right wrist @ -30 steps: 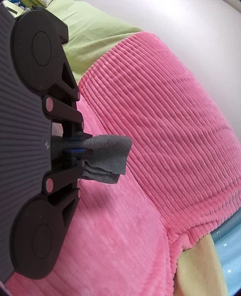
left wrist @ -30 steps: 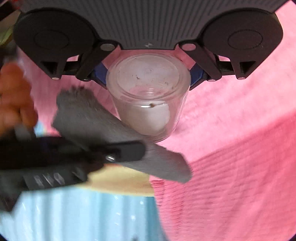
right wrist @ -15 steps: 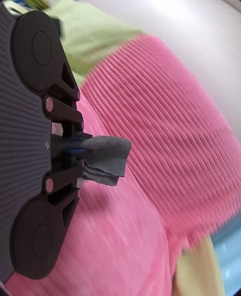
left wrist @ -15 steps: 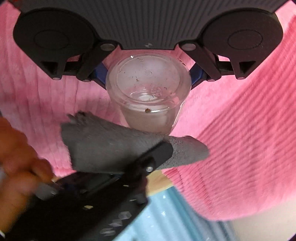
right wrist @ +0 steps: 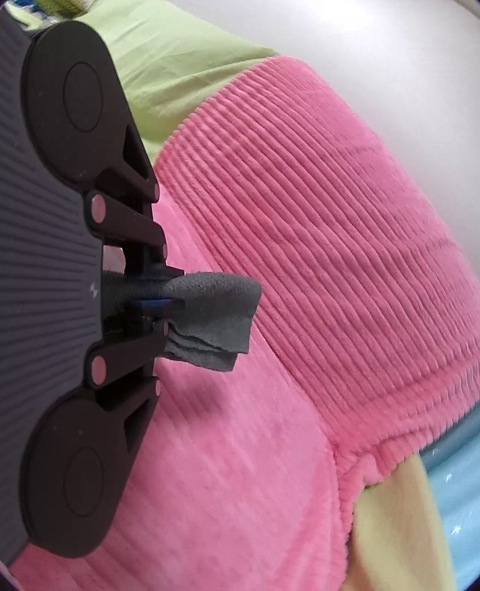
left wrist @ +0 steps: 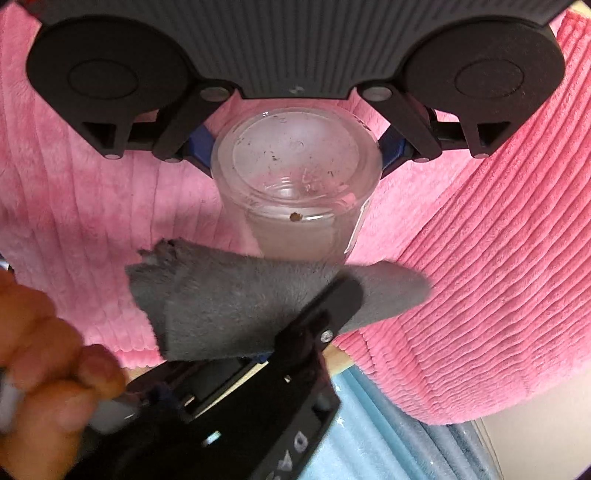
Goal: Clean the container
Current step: 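Hold the jar in the left gripper while the right gripper wipes its base with the cloth, then rotate the jar in the left gripper while the right gripper wipes its side with the cloth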
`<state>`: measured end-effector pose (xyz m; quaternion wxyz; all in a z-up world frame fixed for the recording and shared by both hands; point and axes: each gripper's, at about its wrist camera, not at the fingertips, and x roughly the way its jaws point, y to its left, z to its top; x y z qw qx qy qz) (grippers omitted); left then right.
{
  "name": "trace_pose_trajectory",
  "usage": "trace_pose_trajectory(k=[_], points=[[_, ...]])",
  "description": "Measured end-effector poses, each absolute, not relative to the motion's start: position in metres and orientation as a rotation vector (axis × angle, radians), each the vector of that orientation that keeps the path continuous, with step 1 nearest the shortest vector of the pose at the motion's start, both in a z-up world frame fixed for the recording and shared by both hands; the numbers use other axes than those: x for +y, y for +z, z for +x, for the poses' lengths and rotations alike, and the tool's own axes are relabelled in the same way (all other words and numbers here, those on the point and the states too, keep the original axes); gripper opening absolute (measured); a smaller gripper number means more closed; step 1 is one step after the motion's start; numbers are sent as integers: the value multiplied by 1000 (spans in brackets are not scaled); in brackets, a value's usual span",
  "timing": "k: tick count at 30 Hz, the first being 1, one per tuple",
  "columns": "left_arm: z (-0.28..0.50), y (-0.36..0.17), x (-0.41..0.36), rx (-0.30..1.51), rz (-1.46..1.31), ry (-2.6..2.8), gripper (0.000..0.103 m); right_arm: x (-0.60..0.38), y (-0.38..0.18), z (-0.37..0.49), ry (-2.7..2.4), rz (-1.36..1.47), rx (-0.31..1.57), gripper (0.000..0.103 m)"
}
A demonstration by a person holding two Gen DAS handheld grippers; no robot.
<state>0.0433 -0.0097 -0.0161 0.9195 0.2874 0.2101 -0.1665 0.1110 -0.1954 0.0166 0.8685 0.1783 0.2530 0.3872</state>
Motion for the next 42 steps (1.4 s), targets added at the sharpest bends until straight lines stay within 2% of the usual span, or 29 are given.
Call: trace_pose_trajectory(k=[5, 8, 16, 18, 22, 28, 34, 42], points=[[46, -16, -12, 449, 578, -350, 85, -183, 15, 108, 908, 326, 539, 6], [44, -16, -11, 457, 561, -372, 85, -200, 13, 121, 782, 412, 518, 6], [68, -5, 40, 584, 3, -476, 86, -194, 11, 120, 792, 409, 516, 6], [73, -6, 45, 599, -51, -487, 86, -195, 11, 121, 790, 409, 517, 6], [73, -1, 37, 580, 53, -476, 86, -203, 17, 115, 783, 405, 522, 7], [45, -7, 0, 481, 435, -405, 86, -194, 19, 102, 935, 354, 581, 7], [33, -13, -16, 425, 575, -389, 85, -192, 22, 104, 913, 308, 542, 6], [41, -17, -19, 429, 587, -390, 85, -183, 24, 103, 939, 272, 541, 6]])
